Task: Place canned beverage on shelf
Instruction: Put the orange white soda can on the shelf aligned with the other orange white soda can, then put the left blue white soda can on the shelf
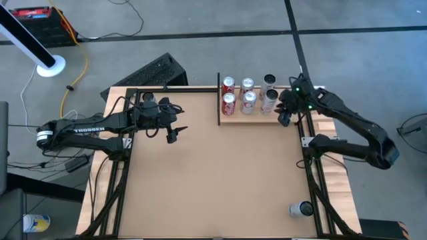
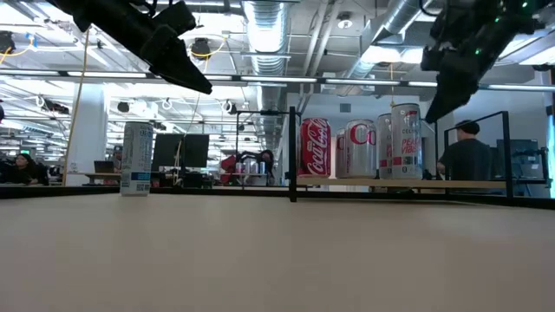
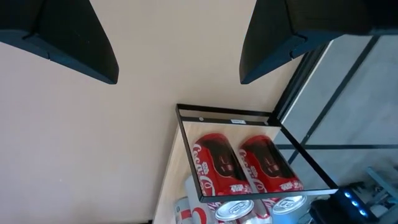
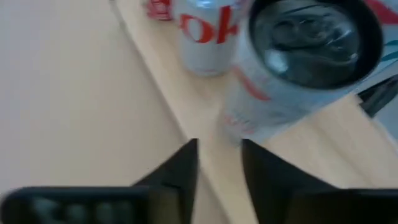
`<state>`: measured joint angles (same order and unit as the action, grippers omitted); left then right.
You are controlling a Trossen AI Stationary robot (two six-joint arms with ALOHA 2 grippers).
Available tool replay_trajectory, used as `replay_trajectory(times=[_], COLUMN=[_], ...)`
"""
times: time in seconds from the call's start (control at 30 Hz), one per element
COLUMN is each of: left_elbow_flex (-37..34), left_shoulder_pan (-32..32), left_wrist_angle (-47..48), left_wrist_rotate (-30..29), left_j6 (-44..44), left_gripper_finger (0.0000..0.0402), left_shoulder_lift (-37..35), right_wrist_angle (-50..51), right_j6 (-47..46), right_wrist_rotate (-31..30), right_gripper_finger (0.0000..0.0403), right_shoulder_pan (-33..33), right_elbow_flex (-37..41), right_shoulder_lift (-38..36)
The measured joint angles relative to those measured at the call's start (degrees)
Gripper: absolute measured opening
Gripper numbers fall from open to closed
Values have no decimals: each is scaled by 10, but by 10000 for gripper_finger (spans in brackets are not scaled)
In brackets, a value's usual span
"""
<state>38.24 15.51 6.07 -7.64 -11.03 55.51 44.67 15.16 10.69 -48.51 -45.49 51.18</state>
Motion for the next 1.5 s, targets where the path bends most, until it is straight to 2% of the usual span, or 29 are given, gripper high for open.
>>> replay_trajectory(times=[0.17,0.2,0.4,0.6,0.73,0.87,0.93,1.07,1.13,1.17,1.33,1.5], left_elbow_flex=[0,0,0,0,0,0,2,36,59,68,82,82], left_shoulder_pan=[0,0,0,0,0,0,0,7,29,46,176,271], left_wrist_angle=[0,0,2,7,7,6,9,67,130,164,249,246], left_wrist_rotate=[0,0,0,0,0,-7,-45,-209,-258,-262,-221,-176], left_j6=[1,1,-1,-3,-3,-16,-9,49,88,113,200,176], left_gripper_finger=[320,320,320,320,320,320,320,320,320,320,320,320], left_shoulder_lift=[0,0,0,0,0,0,0,-2,-2,-2,-1,-1], right_wrist_angle=[-54,-57,-67,-53,-13,13,16,14,9,7,-11,-7], right_j6=[17,17,14,12,-4,-57,-79,-98,-94,-93,-91,-79], right_wrist_rotate=[-22,-21,-20,-16,-11,56,82,88,87,87,84,83], right_gripper_finger=[26,17,37,15,19,41,44,38,32,29,21,32], right_shoulder_pan=[-9,-13,-29,-27,-13,21,46,107,133,145,187,205], right_elbow_flex=[13,13,13,13,-1,-25,-36,-46,-47,-47,-47,-47], right_shoulder_lift=[34,39,57,57,51,44,41,42,42,43,44,44])
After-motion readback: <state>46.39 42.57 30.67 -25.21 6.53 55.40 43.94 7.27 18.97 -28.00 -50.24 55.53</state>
